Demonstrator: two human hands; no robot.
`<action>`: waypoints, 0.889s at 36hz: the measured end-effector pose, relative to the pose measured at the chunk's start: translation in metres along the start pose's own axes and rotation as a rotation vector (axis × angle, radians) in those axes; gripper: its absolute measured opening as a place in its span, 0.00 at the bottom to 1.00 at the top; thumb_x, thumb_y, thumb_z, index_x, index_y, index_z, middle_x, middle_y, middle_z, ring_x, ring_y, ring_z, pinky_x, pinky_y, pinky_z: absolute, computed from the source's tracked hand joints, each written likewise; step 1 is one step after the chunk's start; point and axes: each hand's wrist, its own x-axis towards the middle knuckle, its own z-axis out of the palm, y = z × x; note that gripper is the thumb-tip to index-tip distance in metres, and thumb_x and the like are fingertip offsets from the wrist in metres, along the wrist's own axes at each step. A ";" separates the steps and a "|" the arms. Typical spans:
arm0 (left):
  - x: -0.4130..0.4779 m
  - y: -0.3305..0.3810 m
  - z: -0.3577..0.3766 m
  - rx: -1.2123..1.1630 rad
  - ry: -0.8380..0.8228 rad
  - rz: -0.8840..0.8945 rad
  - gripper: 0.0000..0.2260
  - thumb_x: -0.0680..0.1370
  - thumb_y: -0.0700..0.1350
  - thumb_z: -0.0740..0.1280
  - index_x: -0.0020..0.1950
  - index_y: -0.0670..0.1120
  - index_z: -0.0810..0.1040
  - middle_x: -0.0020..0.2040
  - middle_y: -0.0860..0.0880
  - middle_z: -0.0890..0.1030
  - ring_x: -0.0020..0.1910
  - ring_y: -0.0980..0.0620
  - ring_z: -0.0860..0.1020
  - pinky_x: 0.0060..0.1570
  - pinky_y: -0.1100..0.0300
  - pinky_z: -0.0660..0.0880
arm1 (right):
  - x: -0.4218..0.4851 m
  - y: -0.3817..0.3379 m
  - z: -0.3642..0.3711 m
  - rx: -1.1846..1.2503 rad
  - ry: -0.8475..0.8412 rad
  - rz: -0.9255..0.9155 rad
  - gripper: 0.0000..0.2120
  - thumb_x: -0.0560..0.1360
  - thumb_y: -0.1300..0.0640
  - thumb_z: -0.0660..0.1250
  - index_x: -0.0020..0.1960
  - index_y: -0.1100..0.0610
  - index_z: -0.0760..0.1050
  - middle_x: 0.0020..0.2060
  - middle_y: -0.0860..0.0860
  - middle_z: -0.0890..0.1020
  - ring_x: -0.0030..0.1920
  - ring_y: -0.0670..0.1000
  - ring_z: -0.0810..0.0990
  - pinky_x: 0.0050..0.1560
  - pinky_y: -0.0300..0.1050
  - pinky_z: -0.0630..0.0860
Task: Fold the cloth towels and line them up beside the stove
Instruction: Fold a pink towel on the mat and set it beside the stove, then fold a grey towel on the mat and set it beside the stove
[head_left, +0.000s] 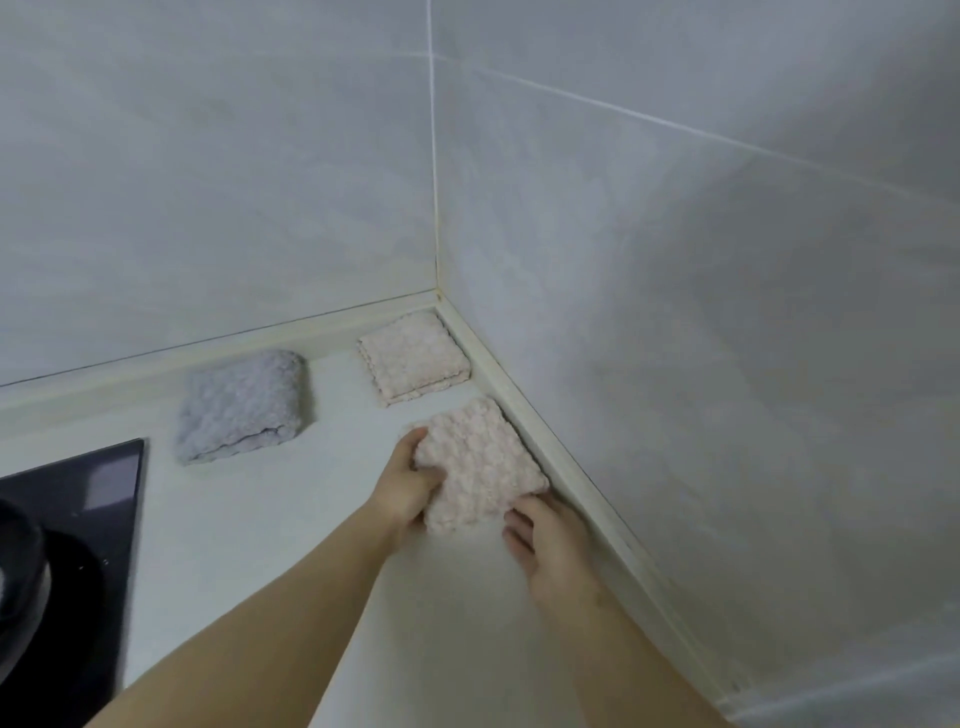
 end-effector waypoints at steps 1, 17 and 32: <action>0.000 0.001 0.002 0.007 -0.002 0.002 0.24 0.77 0.31 0.57 0.69 0.52 0.64 0.61 0.44 0.75 0.52 0.45 0.77 0.52 0.49 0.76 | 0.001 -0.001 0.000 0.008 0.003 0.010 0.07 0.75 0.66 0.64 0.47 0.57 0.77 0.35 0.52 0.77 0.37 0.48 0.74 0.41 0.40 0.73; -0.033 0.015 -0.012 0.422 0.120 0.126 0.29 0.73 0.45 0.67 0.72 0.47 0.62 0.68 0.46 0.66 0.59 0.48 0.71 0.54 0.57 0.71 | -0.020 0.002 0.019 -0.151 -0.067 0.010 0.07 0.74 0.65 0.63 0.51 0.57 0.70 0.35 0.51 0.74 0.33 0.47 0.71 0.37 0.40 0.71; -0.234 -0.027 -0.221 -0.127 0.618 0.176 0.08 0.78 0.39 0.61 0.55 0.48 0.75 0.46 0.51 0.79 0.46 0.53 0.77 0.45 0.60 0.73 | -0.202 0.130 0.159 -0.531 -0.602 -0.011 0.06 0.76 0.64 0.61 0.47 0.55 0.72 0.38 0.52 0.76 0.36 0.49 0.74 0.37 0.40 0.71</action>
